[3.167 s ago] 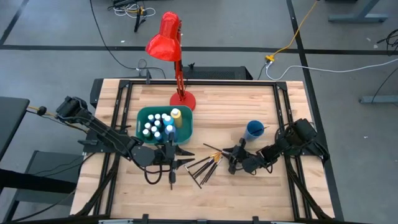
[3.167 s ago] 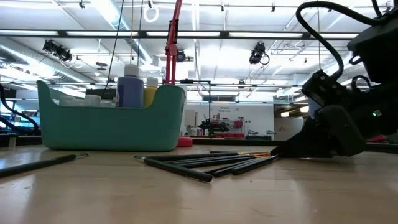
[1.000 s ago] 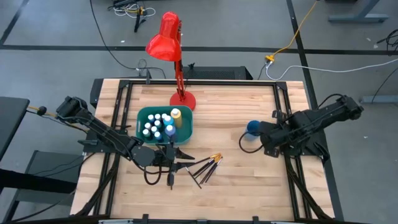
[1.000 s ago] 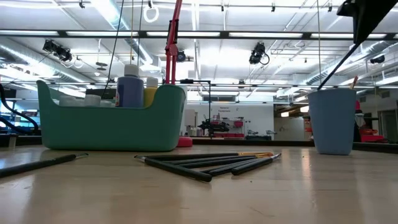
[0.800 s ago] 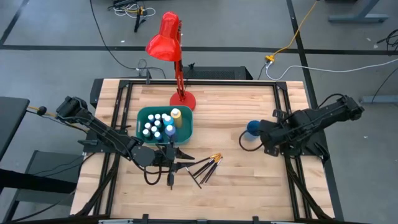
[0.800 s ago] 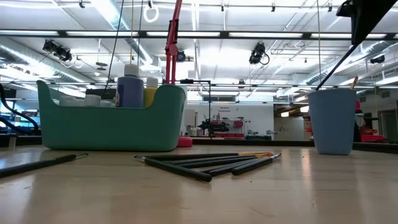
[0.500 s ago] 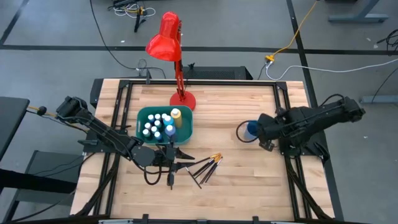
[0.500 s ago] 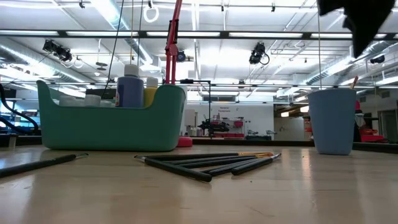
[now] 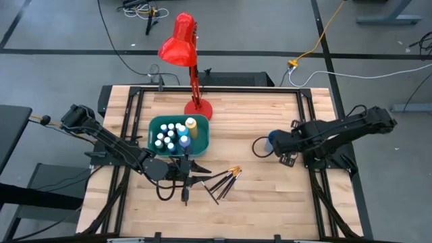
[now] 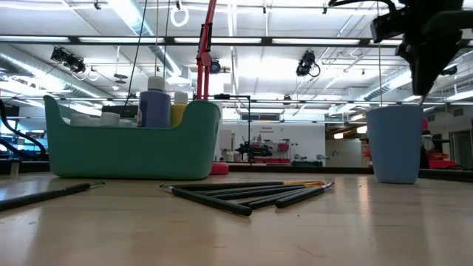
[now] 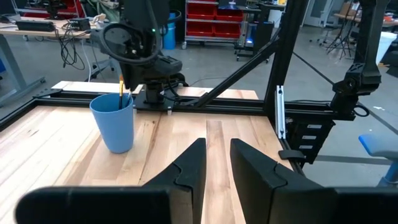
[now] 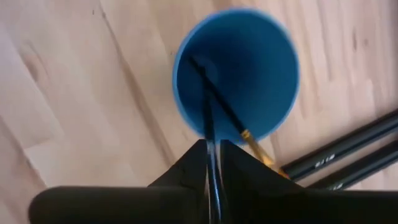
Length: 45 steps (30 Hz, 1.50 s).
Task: Pick & Place Paint Supplies
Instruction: Put the black silver paint brush into the blue cup, then put the black gold paint brush into the blue cup
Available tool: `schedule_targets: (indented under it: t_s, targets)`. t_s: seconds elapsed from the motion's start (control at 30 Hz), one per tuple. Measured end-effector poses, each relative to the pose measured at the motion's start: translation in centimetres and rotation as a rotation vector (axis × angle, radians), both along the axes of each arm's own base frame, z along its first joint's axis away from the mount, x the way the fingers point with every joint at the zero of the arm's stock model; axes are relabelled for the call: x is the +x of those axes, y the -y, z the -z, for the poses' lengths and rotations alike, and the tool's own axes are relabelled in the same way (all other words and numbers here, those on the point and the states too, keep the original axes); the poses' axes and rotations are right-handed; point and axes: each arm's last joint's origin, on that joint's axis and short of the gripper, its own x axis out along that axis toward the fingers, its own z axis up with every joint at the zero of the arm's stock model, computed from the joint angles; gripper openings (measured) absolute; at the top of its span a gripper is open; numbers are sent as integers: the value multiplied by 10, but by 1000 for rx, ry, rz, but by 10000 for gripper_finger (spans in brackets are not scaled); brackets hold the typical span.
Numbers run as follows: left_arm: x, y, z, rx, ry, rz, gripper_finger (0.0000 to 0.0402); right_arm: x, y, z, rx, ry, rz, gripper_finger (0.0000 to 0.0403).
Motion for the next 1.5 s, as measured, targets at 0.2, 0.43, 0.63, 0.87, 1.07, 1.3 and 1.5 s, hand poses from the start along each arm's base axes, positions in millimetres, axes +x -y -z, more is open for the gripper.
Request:
schedule_targets:
  t_s: [0.2,0.43,0.63,0.87,1.07,1.3,1.5]
  targets:
    - [0,0,0,0,0,-1,82,2,5,0,-20,8,-3,92]
    - [0,0,0,0,0,-2,82,6,8,-10,-114,54,-49,129]
    - [0,0,0,5,1,-9,82,25,6,-30,-152,257,-111,127]
    - [0,0,1,41,-10,-4,82,63,-8,-32,8,640,-370,114]
    - [-1,-1,5,51,-46,-6,82,78,-14,9,32,855,-562,123]
    - [-1,-1,6,59,-58,-6,82,83,-18,63,103,981,-580,173]
    - [-1,-1,6,61,-55,-24,82,103,-26,95,147,947,-608,187]
